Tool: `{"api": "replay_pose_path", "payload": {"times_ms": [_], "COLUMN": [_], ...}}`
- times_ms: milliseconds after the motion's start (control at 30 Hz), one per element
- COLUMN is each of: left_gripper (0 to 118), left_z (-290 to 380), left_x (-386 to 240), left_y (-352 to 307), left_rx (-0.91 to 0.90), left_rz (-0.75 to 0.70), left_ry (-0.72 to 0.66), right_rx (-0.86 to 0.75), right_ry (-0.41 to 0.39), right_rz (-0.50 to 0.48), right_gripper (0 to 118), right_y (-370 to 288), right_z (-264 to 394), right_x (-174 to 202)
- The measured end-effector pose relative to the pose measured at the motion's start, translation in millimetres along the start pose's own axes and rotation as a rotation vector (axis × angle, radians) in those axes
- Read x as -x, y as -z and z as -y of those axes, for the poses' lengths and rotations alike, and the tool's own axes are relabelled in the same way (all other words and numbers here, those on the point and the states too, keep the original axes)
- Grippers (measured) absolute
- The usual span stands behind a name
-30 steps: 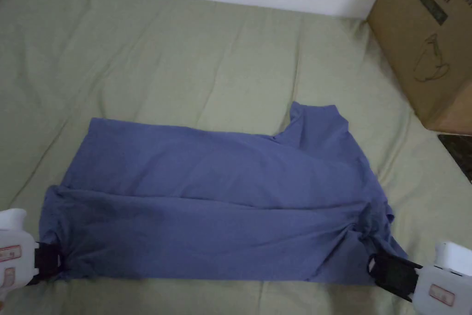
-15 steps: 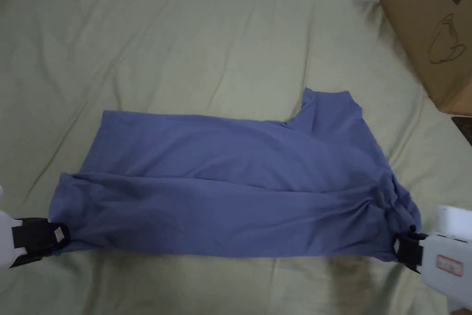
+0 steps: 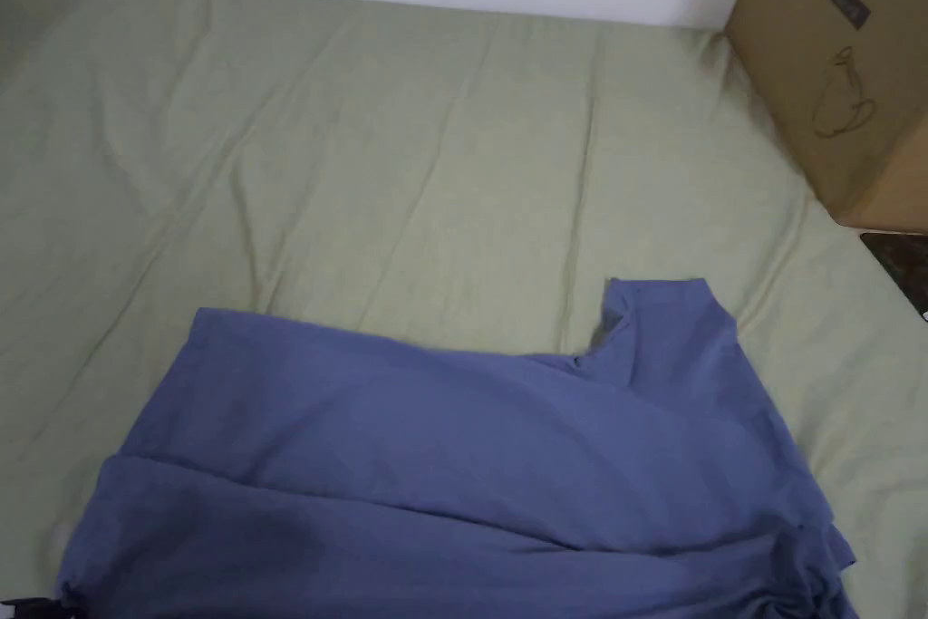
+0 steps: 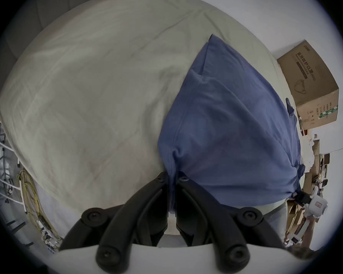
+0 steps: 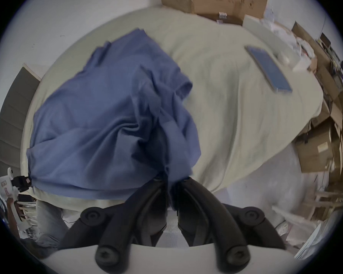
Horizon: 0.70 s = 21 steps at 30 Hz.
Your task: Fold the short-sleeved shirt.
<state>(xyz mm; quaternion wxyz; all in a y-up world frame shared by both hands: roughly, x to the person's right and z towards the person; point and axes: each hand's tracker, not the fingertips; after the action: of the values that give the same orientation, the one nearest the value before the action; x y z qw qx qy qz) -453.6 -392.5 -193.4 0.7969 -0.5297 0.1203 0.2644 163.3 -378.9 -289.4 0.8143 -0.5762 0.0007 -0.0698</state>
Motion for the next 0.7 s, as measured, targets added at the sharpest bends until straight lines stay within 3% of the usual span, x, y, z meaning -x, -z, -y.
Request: {"api": "replay_pose_path", "payload": {"times_ms": [100, 167, 233, 300, 333, 367, 400, 433, 467, 500, 533, 567, 700], "left_gripper": [5, 12, 31, 42, 40, 34, 6, 0, 0, 0, 0, 0, 0], "left_z": [-1.4, 1.3, 10.5, 20.2, 21.8, 22.6, 24.4, 24.0, 17.7, 12.3, 5.5, -3.8, -65.5], "left_x": [9.5, 18.6, 30.6, 40.9, 41.8, 43.4, 41.2, 33.9, 24.6, 18.4, 9.8, 0.4, -33.5], "left_y": [-1.9, -15.0, -40.5, -71.4, -82.7, -93.3, -100.4, -107.7, -111.9, -113.4, -113.1, -110.5, -86.1], "left_rx": [0.005, -0.013, -0.103, -0.222, -0.255, -0.248, -0.251, -0.268, -0.269, -0.252, -0.256, -0.263, -0.28], "left_rz": [0.048, 0.133, 0.231, 0.318, 0.318, 0.304, 0.287, 0.227, 0.172, 0.149, 0.151, 0.158, 0.161], "left_ry": [-0.093, -0.236, -0.437, -0.563, -0.574, -0.551, -0.523, -0.478, -0.439, -0.396, -0.365, -0.318, -0.179], "right_rx": [-0.042, -0.044, -0.106, -0.252, -0.301, -0.335, -0.314, -0.293, -0.288, -0.306, -0.254, -0.203, -0.173], "right_ry": [0.037, 0.086, 0.171, 0.234, 0.257, 0.275, 0.261, 0.236, 0.174, 0.16, 0.095, 0.057, 0.093], "right_rz": [-0.013, -0.02, -0.049, -0.156, -0.19, -0.21, -0.219, -0.21, -0.156, -0.102, -0.077, -0.101, -0.155], "right_gripper": [14, 39, 84, 86, 86, 85, 76, 9, 0, 0, 0, 0, 0], "right_y": [0.9, -12.0, -47.9, -90.1, -104.5, -116.4, -123.3, -125.9, -116.0, -112.6, -106.9, -98.5, -75.3], "right_z": [-7.4, -9.9, -9.3, -3.0, -2.8, -2.5, -4.3, -6.4, -8.9, -5.6, -8.6, -10.5, -22.6], "right_x": [1.2, -3.4, -7.5, -11.9, -18.3, -19.0, -17.4, -14.3, -12.0, -4.0, -0.2, 5.4, 40.4]}}
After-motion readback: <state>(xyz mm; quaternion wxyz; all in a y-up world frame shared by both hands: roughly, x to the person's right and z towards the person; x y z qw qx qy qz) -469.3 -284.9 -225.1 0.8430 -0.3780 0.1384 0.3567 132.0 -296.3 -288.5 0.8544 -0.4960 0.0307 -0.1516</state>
